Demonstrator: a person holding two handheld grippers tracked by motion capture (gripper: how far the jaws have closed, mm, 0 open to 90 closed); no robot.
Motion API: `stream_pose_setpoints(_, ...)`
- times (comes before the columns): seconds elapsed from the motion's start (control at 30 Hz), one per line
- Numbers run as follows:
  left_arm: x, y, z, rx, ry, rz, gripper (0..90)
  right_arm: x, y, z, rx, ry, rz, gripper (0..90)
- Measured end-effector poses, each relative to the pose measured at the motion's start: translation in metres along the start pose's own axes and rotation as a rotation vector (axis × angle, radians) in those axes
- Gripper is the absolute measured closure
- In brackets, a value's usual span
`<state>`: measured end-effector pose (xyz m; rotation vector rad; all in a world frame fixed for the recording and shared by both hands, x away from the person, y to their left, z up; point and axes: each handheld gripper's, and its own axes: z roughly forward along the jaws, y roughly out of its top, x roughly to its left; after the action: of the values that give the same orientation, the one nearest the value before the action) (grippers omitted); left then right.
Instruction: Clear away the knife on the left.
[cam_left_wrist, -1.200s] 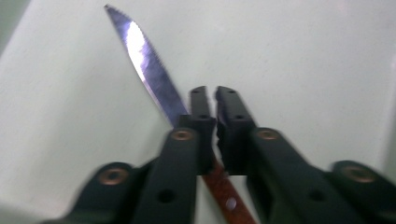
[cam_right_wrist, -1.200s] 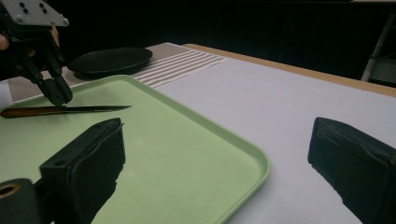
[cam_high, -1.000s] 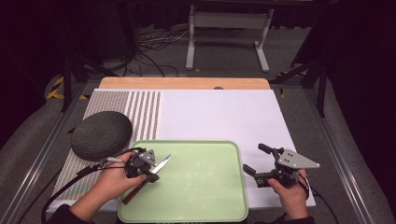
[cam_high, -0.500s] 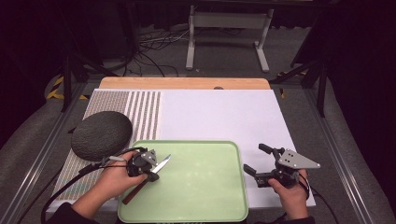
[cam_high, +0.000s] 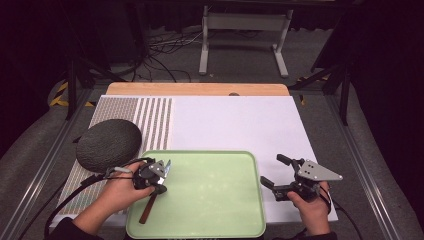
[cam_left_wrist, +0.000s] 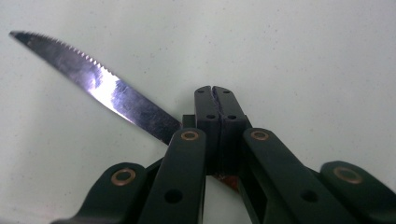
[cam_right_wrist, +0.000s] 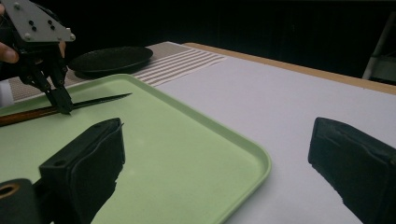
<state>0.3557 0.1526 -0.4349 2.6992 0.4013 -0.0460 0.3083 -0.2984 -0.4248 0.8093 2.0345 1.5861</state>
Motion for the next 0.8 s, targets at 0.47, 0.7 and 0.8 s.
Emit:
stream_pose_setpoints(0.47,-0.001,-0.007,-0.005,0.032,0.03,0.013,89.9,0.0,0.0,0.0,0.003,0.001,0.004,4.7)
stream_pose_setpoints(0.7,-0.003,-0.012,-0.006,0.032,0.022,0.01,89.6,0.0,0.0,0.001,0.005,0.0,0.003,4.7)
stream_pose_setpoints(0.8,-0.004,-0.014,-0.007,0.035,0.013,0.013,89.8,0.001,-0.001,0.001,0.007,0.002,0.002,4.7)
